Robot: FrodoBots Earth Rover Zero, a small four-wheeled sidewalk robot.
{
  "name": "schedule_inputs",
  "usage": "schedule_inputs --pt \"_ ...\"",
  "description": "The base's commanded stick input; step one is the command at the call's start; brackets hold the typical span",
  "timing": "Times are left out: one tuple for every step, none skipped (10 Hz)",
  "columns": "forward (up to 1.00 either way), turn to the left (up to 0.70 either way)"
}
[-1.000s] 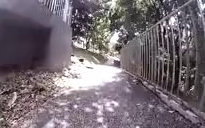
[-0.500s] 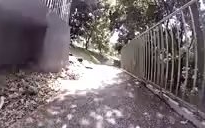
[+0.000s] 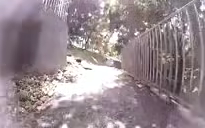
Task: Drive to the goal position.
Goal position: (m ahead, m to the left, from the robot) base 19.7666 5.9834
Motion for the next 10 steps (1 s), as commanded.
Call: schedule_inputs --pt "0.5 0.0" --pt "0.5 0.0" --pt "0.5 0.0" --pt "0.5 0.0" --pt "0.5 0.0" --pt "0.5 0.0" --pt "0.5 0.0" --pt "0.5 0.0" --pt "0.5 0.0" --pt "0.5 0.0"
